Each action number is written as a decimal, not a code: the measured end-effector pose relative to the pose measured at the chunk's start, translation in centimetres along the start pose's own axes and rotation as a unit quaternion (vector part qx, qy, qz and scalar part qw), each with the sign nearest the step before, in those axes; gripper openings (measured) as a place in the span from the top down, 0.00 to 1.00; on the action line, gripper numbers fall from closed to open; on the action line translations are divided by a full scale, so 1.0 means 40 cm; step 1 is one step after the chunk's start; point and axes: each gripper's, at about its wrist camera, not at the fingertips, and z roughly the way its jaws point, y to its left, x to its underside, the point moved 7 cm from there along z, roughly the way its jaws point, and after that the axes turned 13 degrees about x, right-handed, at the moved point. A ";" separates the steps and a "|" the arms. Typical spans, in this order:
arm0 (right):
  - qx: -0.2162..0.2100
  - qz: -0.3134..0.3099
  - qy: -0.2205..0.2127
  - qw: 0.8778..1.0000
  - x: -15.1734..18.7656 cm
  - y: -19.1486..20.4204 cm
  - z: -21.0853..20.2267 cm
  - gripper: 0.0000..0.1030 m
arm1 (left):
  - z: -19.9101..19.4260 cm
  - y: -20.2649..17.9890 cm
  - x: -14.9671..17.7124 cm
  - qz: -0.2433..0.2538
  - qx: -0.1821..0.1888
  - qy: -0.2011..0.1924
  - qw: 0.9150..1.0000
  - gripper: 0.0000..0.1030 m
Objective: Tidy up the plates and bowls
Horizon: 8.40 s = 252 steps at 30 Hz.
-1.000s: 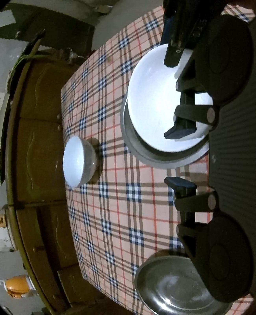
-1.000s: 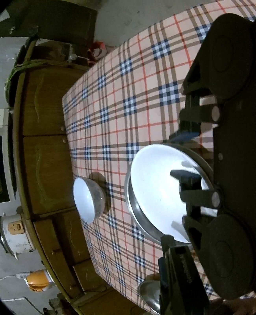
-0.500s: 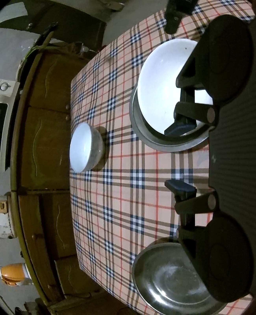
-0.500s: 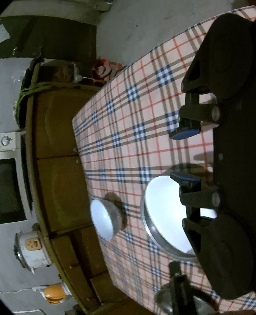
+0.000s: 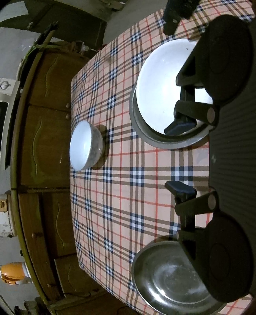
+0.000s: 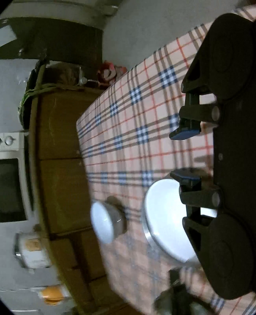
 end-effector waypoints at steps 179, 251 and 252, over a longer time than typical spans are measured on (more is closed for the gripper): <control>-0.074 0.071 0.015 0.995 -0.076 0.066 -0.048 0.77 | -0.030 -0.150 -0.066 0.087 0.039 -0.029 0.995 0.85; -0.074 0.062 0.062 0.993 -0.036 0.100 0.064 0.34 | 0.059 -0.082 -0.022 0.076 0.013 0.003 0.997 0.69; -0.073 0.066 0.060 0.993 -0.036 0.094 0.062 0.34 | 0.057 -0.084 -0.023 0.075 0.015 0.002 0.997 0.69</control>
